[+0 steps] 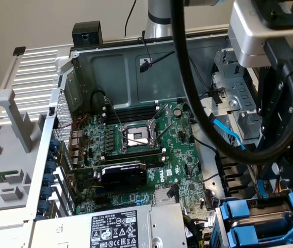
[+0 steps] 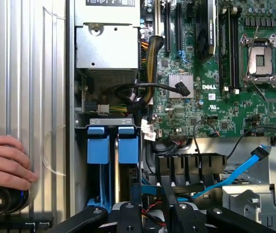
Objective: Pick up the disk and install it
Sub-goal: 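Insert the second disk wire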
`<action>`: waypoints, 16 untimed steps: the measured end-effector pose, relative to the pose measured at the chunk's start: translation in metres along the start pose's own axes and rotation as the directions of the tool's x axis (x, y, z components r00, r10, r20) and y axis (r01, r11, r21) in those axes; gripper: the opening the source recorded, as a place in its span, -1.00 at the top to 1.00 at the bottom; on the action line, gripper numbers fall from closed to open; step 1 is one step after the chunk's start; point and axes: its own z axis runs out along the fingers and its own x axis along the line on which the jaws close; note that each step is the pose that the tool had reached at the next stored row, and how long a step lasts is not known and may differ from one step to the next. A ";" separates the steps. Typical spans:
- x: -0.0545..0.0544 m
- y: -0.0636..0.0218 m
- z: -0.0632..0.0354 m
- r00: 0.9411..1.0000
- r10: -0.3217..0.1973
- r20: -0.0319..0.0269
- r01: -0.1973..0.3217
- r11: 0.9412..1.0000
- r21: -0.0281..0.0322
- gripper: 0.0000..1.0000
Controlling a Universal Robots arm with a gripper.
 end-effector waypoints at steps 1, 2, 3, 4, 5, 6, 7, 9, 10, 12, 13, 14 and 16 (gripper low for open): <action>0.000 0.0000 0.0000 1.000 0.000 0.000 0.000 1.000 0.000 0.38; 0.000 0.0000 0.0000 1.000 0.000 0.000 0.000 1.000 0.000 0.38; 0.000 0.0000 0.0000 1.000 0.000 0.000 0.000 1.000 0.000 0.38; 0.000 0.0000 0.0000 1.000 0.000 0.000 0.000 1.000 0.000 0.38; 0.000 0.0000 0.0000 1.000 0.000 0.000 0.000 1.000 0.000 0.38; 0.000 0.0000 0.0000 1.000 0.000 0.000 0.000 1.000 0.000 0.38; 0.000 0.0000 0.0000 1.000 0.000 0.000 0.000 1.000 0.000 0.42; 0.000 0.0000 0.0000 1.000 0.000 0.000 0.000 1.000 0.000 0.55; 0.000 0.0000 0.0000 1.000 -0.001 0.003 0.001 1.000 0.001 0.69; 0.000 0.0000 0.0002 1.000 -0.027 0.009 0.027 1.000 0.003 0.69; 0.000 0.0000 0.0003 0.999 -0.044 0.010 0.044 0.999 0.002 0.69; 0.000 0.0001 0.0006 0.998 -0.062 0.010 0.062 0.998 0.000 0.69; 0.000 0.0000 0.0010 0.995 -0.099 0.010 0.099 0.995 -0.003 0.69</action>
